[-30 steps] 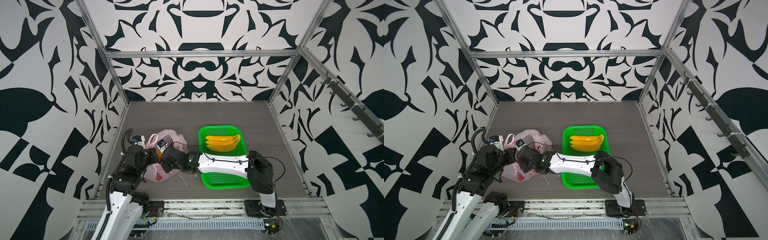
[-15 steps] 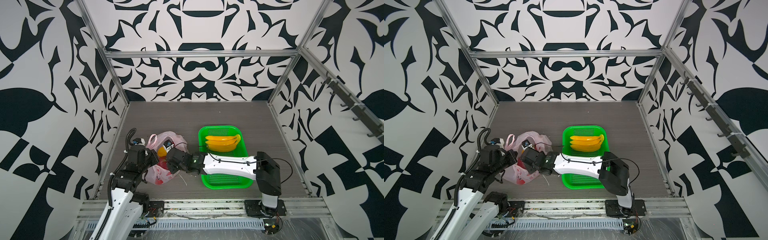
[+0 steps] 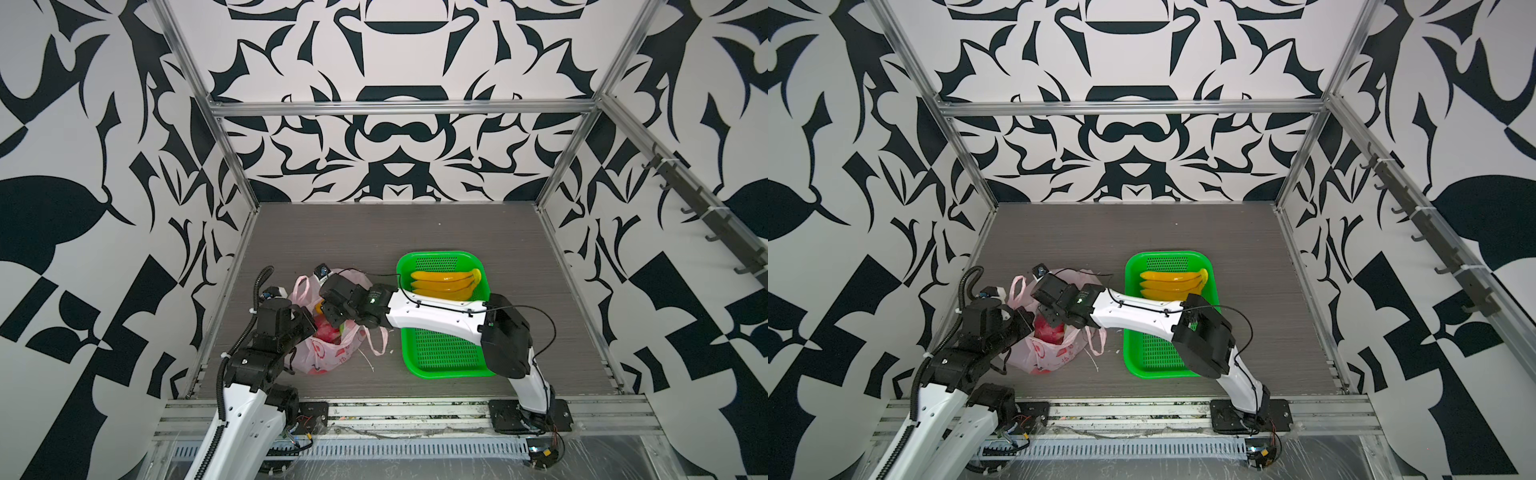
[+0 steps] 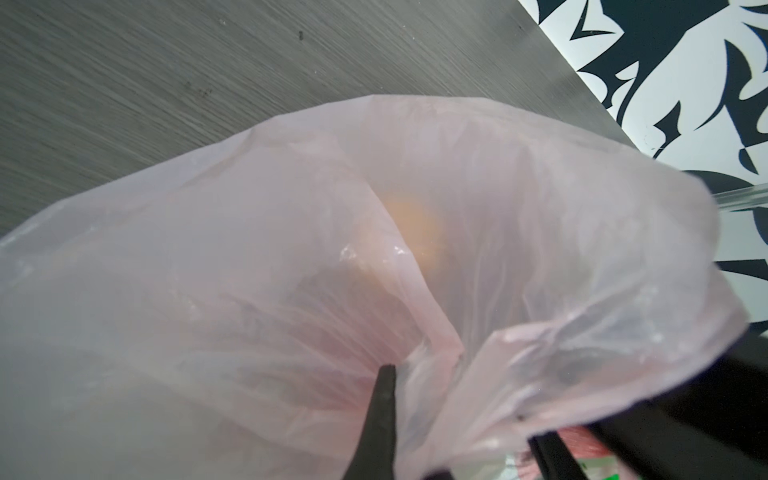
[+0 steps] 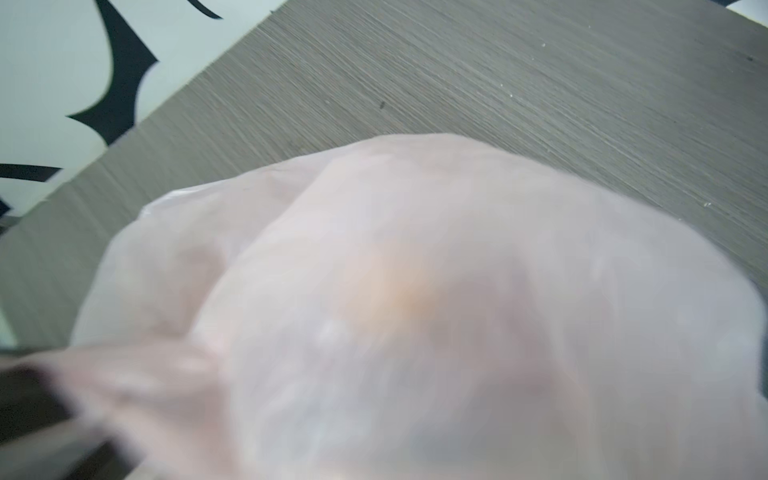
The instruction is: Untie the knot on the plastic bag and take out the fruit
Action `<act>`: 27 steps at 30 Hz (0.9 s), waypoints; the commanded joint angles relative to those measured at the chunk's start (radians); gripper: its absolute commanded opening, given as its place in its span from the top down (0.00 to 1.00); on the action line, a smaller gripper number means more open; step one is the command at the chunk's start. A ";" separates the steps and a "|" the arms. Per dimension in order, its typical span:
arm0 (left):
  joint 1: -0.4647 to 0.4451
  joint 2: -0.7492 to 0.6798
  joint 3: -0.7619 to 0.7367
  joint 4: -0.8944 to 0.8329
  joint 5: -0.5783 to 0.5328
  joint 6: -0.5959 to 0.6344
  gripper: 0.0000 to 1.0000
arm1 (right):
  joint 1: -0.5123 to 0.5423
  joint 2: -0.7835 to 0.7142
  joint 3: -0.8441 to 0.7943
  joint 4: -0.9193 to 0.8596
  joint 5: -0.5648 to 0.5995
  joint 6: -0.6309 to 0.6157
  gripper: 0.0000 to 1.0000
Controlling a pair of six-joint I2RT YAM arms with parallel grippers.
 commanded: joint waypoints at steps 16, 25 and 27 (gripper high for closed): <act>0.002 -0.012 -0.055 0.104 0.022 -0.025 1.00 | -0.038 0.117 0.156 -0.020 -0.076 0.032 0.44; 0.002 -0.034 -0.076 0.115 0.050 -0.025 1.00 | -0.037 0.162 0.196 -0.039 -0.035 0.110 0.42; 0.002 -0.044 -0.081 0.116 0.053 -0.025 1.00 | -0.038 0.167 0.201 -0.047 0.009 0.120 0.41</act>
